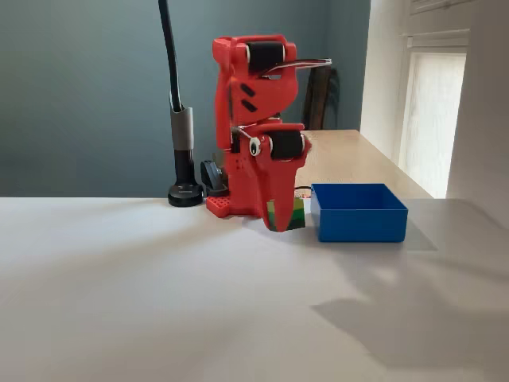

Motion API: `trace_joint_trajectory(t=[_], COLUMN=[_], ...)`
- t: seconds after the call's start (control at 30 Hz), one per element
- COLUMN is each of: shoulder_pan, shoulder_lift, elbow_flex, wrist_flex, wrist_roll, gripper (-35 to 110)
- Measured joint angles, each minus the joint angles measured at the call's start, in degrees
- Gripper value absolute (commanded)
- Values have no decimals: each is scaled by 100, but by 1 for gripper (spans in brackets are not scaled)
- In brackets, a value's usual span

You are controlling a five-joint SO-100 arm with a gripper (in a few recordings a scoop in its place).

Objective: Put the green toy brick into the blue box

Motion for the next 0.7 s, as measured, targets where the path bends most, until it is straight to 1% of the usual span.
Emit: trace_joint_trajectory(t=[0.37,0.53,0.7], shoulder_pan=[-1679,-2294,-2681], shoulder_lift=[2250,2716,2786], elbow_flex=[1564,2013,2057], wrist_flex=[0,0,0], wrist_roll=[132,193,308], gripper=[0,0,0])
